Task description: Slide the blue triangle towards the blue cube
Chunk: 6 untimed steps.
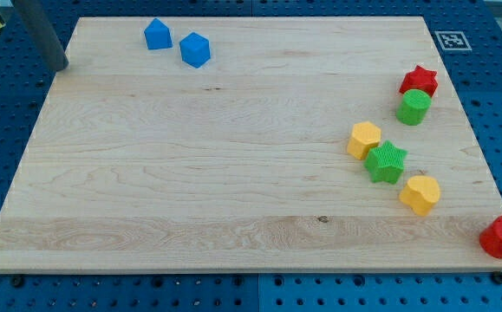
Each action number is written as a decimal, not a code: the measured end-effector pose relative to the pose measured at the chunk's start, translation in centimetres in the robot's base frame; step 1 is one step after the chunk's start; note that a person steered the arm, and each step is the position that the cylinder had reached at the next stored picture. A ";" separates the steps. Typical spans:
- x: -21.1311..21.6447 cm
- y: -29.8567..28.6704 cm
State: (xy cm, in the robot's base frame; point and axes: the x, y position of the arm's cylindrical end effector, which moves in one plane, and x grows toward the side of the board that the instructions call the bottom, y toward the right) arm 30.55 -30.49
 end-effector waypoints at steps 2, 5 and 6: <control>-7.1 1.3; -6.6 12.3; -2.3 17.6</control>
